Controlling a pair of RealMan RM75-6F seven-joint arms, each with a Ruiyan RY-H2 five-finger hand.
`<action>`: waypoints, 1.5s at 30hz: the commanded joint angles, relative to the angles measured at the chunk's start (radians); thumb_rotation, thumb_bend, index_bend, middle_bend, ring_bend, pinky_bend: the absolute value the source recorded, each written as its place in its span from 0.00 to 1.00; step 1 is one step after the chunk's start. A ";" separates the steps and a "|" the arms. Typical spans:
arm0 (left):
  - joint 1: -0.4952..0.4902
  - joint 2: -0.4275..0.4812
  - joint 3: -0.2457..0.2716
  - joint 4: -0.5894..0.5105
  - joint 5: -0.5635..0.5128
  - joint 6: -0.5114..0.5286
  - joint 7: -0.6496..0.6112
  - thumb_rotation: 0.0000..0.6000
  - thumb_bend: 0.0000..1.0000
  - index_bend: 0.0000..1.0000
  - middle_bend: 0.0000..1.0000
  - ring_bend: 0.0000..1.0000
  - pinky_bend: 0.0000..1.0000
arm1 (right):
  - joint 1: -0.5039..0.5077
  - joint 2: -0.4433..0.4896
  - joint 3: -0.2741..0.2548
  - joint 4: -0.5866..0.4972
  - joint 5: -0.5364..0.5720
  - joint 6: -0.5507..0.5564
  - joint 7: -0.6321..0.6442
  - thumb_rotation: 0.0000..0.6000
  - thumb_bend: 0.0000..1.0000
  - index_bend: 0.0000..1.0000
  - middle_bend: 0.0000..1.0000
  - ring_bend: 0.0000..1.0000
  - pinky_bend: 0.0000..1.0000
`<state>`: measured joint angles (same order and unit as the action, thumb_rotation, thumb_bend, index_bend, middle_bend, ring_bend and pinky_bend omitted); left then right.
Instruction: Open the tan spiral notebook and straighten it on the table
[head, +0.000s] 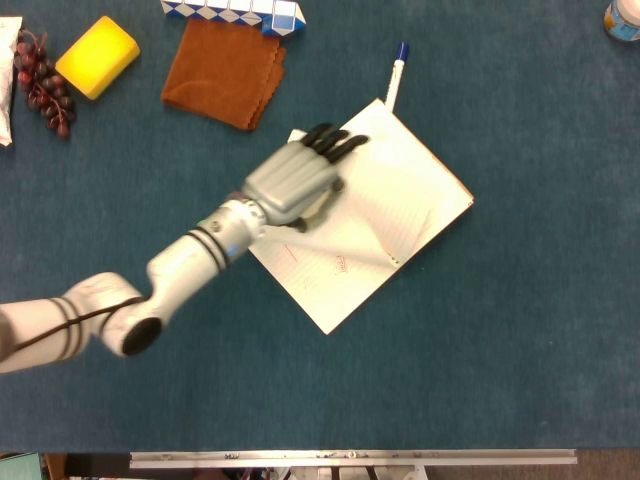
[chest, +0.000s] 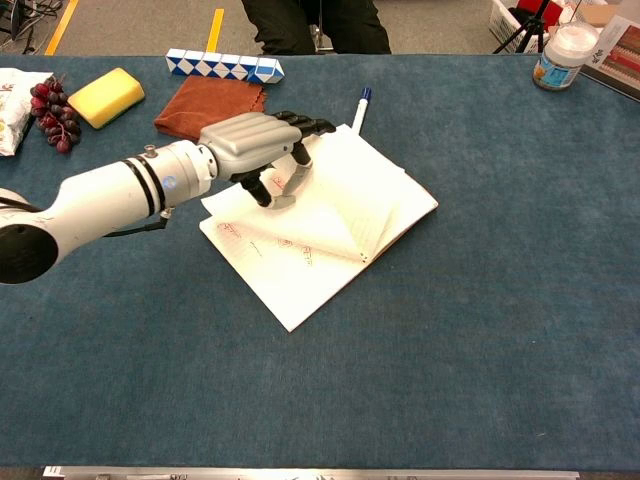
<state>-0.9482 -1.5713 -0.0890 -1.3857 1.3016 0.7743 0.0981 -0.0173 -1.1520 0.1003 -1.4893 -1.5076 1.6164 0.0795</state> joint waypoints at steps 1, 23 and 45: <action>0.038 0.089 0.024 -0.078 0.017 0.024 0.004 1.00 0.33 0.13 0.01 0.00 0.02 | 0.002 0.000 0.001 -0.002 -0.002 0.000 -0.001 1.00 0.32 0.38 0.33 0.33 0.41; 0.244 0.236 0.070 -0.075 0.186 0.279 -0.249 1.00 0.33 0.13 0.02 0.00 0.02 | 0.029 0.001 0.004 -0.022 0.006 -0.041 -0.035 1.00 0.32 0.38 0.33 0.33 0.41; 0.379 0.233 0.079 -0.039 0.171 0.412 -0.188 1.00 0.33 0.13 0.02 0.00 0.02 | 0.023 0.009 0.008 -0.023 0.051 -0.055 -0.058 1.00 0.32 0.38 0.33 0.33 0.41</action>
<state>-0.5889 -1.3474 -0.0112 -1.4110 1.4881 1.1692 -0.1039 0.0055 -1.1432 0.1079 -1.5130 -1.4574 1.5619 0.0207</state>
